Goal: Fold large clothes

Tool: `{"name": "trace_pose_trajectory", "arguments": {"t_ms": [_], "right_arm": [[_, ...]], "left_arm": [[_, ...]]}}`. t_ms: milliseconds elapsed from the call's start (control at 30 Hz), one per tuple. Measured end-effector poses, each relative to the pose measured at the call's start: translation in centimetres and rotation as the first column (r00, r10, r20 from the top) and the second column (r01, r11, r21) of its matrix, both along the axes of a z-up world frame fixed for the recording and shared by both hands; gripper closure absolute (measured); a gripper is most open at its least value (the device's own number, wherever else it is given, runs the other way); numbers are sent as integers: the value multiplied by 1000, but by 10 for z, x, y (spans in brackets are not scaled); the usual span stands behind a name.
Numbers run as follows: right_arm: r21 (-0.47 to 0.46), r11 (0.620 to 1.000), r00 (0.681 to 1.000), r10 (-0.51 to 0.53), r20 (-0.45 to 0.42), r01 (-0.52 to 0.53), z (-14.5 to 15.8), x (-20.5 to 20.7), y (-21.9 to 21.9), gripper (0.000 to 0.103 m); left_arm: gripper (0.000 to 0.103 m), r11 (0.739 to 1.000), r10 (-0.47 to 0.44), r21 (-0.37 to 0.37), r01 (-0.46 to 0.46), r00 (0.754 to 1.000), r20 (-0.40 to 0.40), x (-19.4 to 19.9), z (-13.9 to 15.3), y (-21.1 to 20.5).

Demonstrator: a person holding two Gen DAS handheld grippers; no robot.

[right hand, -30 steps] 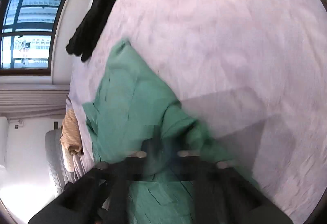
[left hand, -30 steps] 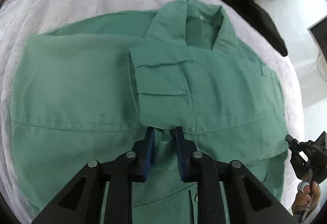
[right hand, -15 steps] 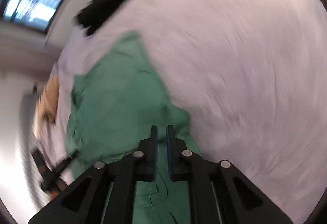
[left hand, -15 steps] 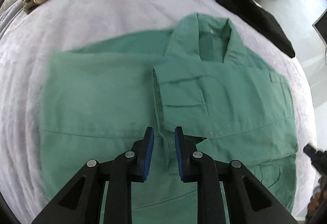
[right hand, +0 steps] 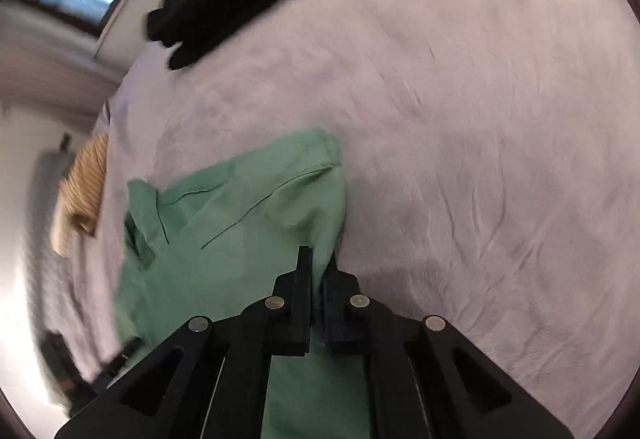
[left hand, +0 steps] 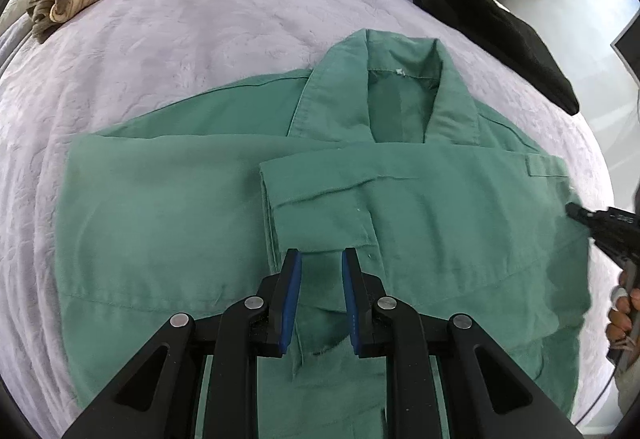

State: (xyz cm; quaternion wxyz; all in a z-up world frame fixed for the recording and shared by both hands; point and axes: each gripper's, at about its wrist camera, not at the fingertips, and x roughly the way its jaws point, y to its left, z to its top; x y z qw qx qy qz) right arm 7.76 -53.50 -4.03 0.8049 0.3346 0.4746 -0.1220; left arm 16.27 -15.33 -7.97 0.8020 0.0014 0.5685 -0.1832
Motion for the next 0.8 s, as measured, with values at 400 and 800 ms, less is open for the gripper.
{"name": "trace_pose_trajectory", "arguments": {"t_ms": [400, 800], "right_arm": [[-21, 997, 996, -81, -42, 80, 3, -41, -12, 100], [-122, 979, 975, 140, -173, -162, -19, -82, 53, 100]], "left_arm": [[81, 995, -40, 95, 33, 997, 71, -7, 15, 0], [81, 994, -39, 100, 37, 999, 16, -53, -10, -7]]}}
